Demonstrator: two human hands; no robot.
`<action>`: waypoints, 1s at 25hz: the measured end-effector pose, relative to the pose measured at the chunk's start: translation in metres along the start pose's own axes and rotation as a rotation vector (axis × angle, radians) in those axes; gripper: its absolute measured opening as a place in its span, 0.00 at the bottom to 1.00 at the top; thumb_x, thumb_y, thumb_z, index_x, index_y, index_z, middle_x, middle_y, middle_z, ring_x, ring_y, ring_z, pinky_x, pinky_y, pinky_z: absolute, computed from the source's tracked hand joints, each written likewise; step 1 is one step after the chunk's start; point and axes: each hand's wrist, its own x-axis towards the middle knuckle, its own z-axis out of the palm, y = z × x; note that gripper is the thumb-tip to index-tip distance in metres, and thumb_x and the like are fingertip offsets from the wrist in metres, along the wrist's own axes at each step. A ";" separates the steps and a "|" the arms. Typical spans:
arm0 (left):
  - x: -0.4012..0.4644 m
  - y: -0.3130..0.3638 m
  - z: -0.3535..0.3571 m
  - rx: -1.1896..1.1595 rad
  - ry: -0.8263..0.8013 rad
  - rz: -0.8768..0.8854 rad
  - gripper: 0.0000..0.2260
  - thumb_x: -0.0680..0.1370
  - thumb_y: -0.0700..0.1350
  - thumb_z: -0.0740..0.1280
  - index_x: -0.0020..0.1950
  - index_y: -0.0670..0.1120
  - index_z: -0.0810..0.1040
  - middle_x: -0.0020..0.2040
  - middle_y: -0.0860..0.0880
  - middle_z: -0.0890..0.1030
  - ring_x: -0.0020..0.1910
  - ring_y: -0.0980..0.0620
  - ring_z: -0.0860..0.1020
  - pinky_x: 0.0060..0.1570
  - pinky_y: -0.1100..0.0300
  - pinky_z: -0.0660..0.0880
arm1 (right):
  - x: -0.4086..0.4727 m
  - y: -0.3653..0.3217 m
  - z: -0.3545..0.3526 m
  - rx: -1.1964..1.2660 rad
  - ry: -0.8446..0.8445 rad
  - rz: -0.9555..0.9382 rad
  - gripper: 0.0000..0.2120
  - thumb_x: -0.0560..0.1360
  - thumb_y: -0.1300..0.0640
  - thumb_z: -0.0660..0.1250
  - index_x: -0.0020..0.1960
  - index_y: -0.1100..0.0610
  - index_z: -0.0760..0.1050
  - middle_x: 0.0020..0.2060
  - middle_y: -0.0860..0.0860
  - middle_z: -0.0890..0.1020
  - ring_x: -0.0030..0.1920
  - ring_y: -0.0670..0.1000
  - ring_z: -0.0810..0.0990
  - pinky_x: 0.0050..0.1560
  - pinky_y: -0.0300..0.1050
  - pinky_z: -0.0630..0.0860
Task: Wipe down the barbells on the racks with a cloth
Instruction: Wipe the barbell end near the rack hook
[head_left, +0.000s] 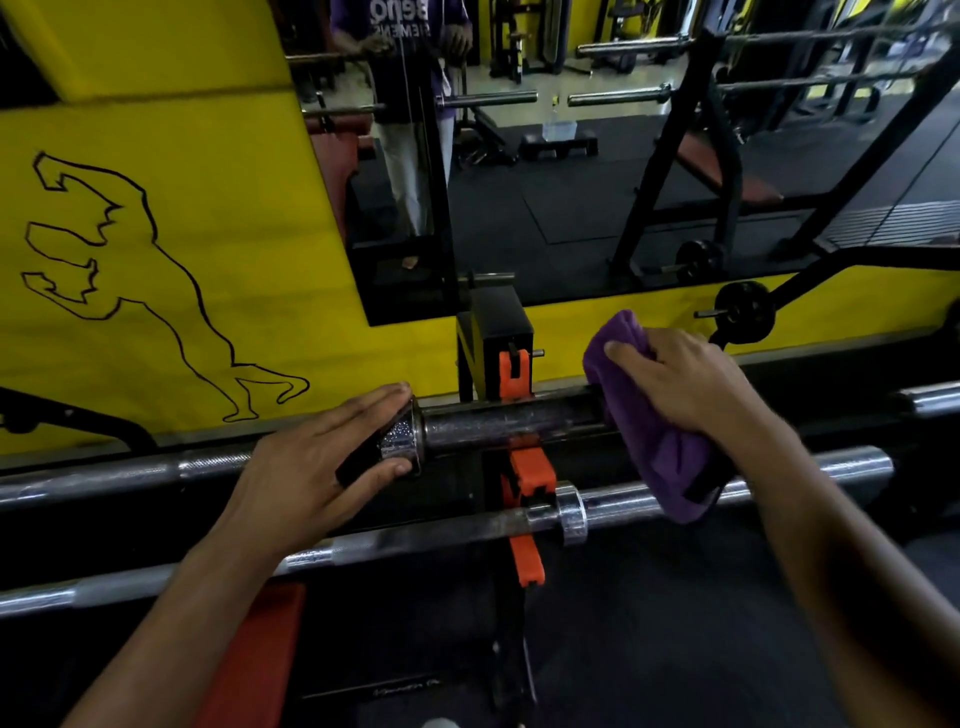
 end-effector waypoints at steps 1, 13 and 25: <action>-0.001 0.001 -0.001 -0.008 0.000 0.000 0.27 0.81 0.64 0.59 0.78 0.54 0.68 0.75 0.59 0.70 0.53 0.51 0.84 0.36 0.56 0.80 | 0.004 -0.001 -0.001 0.010 -0.005 0.003 0.22 0.80 0.37 0.57 0.36 0.51 0.65 0.39 0.54 0.77 0.42 0.58 0.76 0.43 0.51 0.69; 0.005 -0.030 -0.022 0.078 -0.263 0.263 0.32 0.82 0.63 0.54 0.83 0.52 0.52 0.83 0.57 0.51 0.77 0.56 0.63 0.58 0.60 0.79 | -0.062 -0.067 0.059 -0.058 0.361 -0.309 0.24 0.83 0.39 0.53 0.74 0.50 0.67 0.71 0.49 0.72 0.69 0.52 0.70 0.72 0.59 0.64; 0.001 -0.065 -0.037 -0.100 -0.429 0.436 0.34 0.83 0.54 0.62 0.83 0.54 0.46 0.83 0.59 0.43 0.80 0.57 0.55 0.67 0.53 0.75 | -0.081 -0.150 0.100 -0.290 0.449 -0.123 0.18 0.78 0.47 0.59 0.63 0.55 0.73 0.55 0.56 0.73 0.52 0.60 0.73 0.54 0.59 0.69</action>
